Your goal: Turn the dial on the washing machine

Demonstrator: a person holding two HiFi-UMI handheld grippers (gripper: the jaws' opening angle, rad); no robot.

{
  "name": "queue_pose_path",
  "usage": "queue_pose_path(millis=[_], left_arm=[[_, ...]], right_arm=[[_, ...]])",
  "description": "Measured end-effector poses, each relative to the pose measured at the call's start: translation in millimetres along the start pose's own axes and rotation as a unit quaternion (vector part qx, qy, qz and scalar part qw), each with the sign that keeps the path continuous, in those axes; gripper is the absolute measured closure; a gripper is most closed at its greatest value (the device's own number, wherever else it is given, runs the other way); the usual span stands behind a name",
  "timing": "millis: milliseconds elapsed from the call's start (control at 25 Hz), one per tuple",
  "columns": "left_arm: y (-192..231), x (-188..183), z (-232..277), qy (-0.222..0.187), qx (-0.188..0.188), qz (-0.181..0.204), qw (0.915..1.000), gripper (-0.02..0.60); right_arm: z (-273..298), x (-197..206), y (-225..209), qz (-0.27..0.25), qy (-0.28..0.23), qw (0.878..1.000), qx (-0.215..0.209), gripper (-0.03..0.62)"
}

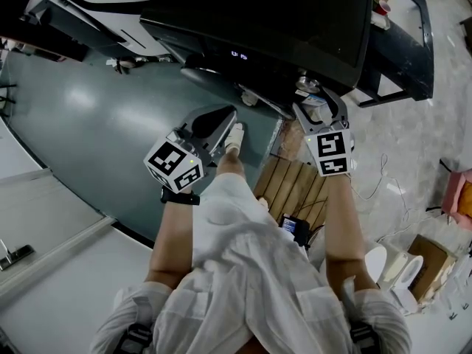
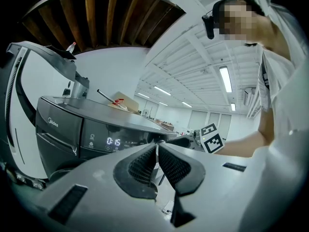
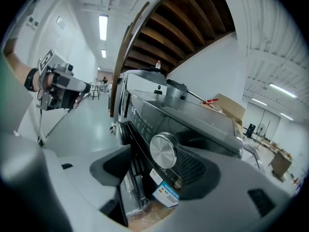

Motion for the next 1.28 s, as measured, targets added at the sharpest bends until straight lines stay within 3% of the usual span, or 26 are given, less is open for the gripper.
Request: queue_pose_path(millis=[160,280,800,1280], left_arm=[[-1.6,1.3,0.5,0.004,0.002,0.002,1.0000,0.566],[-3.9,0.5,2.7,0.004,0.005,0.002,1.0000,0.566],[-7.1,4.9,8.5,0.012,0.010,0.003,0.9999,0.566],[-8.6,7.0,2.1,0.015,0.009,0.006,0.9998,0.566]], right_arm=[[3.4,17.2,-1.7,0.070,0.019,0.997,-0.021,0.276],[5.4,18.8,-2.8,0.086,0.015,0.996,-0.021,0.272],[25.6,36.9,1.3,0.115,0.040,0.991,-0.056,0.276],[34.5,37.6,9.2,0.123,0.034,0.990,-0.068,0.271]])
Point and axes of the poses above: the fingertips, and each gripper's own axes: z forward along the fingers, y to its left, x out of its underside, the point moved 6 cm from there along -z, backward along the fingers, and after that the axes turned 9 degrees about -x, right-handed, at the moved point
